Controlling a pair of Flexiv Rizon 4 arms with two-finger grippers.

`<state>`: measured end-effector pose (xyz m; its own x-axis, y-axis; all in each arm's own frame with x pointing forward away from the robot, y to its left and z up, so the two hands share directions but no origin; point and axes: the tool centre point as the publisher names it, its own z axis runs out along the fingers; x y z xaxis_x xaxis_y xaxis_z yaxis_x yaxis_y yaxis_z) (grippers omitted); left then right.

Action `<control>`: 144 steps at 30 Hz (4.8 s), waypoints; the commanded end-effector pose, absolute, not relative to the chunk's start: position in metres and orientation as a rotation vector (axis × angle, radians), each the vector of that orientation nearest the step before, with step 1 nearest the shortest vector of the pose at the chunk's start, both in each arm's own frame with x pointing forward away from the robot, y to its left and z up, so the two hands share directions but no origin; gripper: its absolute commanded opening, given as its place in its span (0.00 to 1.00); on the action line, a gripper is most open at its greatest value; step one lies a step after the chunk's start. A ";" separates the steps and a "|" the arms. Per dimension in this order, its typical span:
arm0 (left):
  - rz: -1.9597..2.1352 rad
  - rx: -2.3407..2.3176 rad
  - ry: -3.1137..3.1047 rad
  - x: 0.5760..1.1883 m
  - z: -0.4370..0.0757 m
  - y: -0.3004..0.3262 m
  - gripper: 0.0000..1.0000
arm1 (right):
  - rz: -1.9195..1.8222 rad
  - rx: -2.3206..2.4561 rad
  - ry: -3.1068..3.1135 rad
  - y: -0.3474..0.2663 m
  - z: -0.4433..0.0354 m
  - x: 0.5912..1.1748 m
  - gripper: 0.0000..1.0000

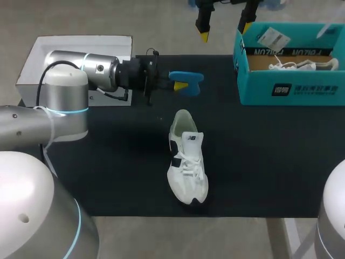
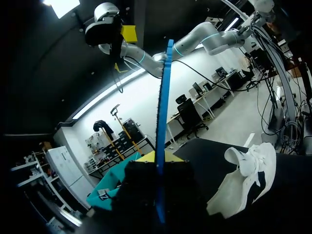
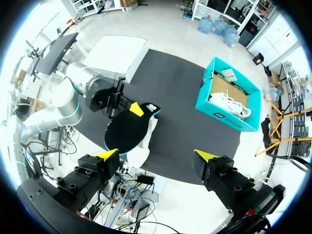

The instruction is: Take the shoe out of the shoebox, open the shoe tongue, remove and reinsert the insole, then place the shoe into the shoebox

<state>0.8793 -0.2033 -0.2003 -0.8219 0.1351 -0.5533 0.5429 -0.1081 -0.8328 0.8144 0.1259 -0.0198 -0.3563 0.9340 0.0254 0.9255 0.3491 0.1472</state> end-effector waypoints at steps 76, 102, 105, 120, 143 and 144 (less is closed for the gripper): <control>-2.592 -1.359 2.667 0.900 -0.170 -0.205 0.00 | 0.208 1.747 2.528 0.126 -0.020 0.815 1.00; -2.570 -1.585 2.733 0.925 -0.182 -0.208 0.00 | 0.208 1.712 2.481 0.135 -0.019 0.810 1.00; -2.570 -1.585 2.733 0.925 -0.182 -0.208 0.00 | 0.207 1.687 2.480 0.147 -0.020 0.810 1.00; -2.570 -1.585 2.733 0.925 -0.182 -0.208 0.00 | 0.280 1.739 2.412 0.136 -0.011 0.793 1.00; -2.604 -1.429 2.725 0.921 -0.175 -0.208 0.00 | 0.280 1.739 2.412 0.136 -0.011 0.793 1.00; -2.519 -1.241 2.751 0.917 -0.169 -0.206 0.00 | 0.280 1.739 2.412 0.136 -0.011 0.793 1.00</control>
